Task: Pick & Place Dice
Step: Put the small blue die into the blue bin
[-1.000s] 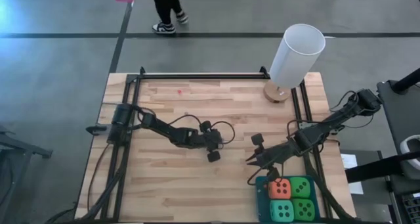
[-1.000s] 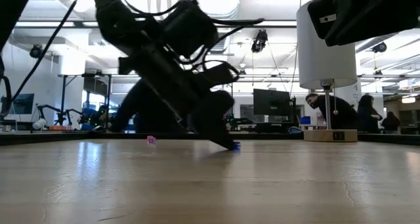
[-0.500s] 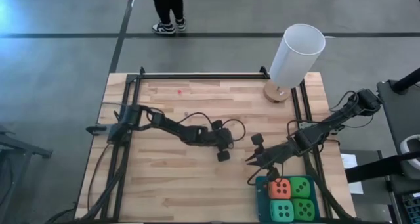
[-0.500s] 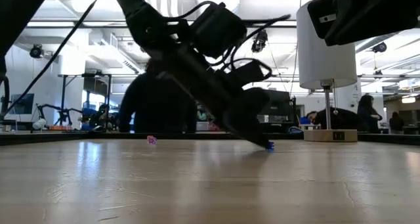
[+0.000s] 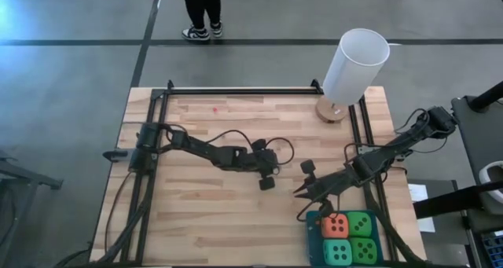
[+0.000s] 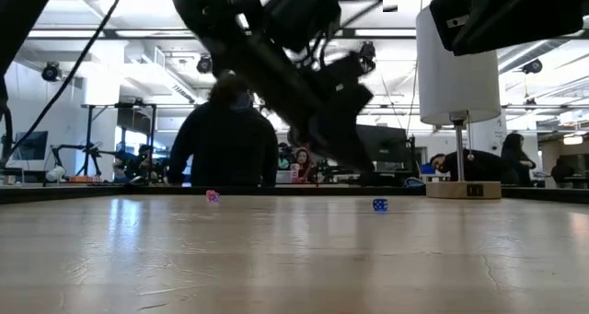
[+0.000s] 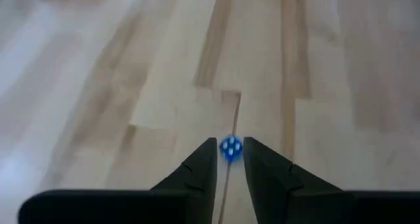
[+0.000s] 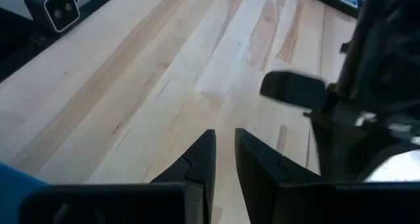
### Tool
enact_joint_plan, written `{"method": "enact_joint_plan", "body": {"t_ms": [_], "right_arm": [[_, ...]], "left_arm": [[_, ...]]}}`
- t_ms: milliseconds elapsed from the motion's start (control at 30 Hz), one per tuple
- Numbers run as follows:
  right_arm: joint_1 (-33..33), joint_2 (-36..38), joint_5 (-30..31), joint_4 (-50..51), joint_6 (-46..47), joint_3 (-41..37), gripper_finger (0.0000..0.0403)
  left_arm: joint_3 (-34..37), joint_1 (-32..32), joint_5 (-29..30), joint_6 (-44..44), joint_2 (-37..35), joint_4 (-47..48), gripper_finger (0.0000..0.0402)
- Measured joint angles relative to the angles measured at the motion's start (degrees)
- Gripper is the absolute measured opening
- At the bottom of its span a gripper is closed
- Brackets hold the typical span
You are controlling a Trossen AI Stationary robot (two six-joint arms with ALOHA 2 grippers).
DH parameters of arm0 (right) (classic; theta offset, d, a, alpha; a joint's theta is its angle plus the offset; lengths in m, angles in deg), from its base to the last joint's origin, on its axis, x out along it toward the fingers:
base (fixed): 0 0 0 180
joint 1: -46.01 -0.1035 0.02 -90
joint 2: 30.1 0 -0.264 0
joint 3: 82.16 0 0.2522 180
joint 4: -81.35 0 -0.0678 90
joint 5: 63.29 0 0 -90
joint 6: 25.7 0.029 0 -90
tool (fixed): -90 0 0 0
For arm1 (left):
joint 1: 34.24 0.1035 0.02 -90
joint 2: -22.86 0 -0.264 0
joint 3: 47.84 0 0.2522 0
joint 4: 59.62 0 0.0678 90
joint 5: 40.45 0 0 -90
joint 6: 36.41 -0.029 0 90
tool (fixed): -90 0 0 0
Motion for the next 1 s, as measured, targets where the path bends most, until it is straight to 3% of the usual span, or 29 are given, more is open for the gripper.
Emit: {"method": "enact_joint_plan", "body": {"t_ms": [233,733,900,1000], "right_arm": [[0.0,0.0,0.0,-0.61,1.07,-0.02,0.006],[0.25,0.0,0.64,-0.49,3.35,-0.12,0.0185],[1.74,0.0,9.69,-0.27,11.73,-0.68,0.0205],[3.27,0.0,12.0,1.66,17.59,-0.89,0.0207]], "left_arm": [[0.0,-0.71,0.04,-0.42,-5.81,5.57,0.0078],[0.02,-3.32,0.41,-3.29,-20.07,19.48,0.0078],[0.02,-6.2,2.13,-2.75,-22.82,21.87,0.0078],[0.02,-8.13,3.03,-2.74,-23.0,21.82,0.0078]]}}
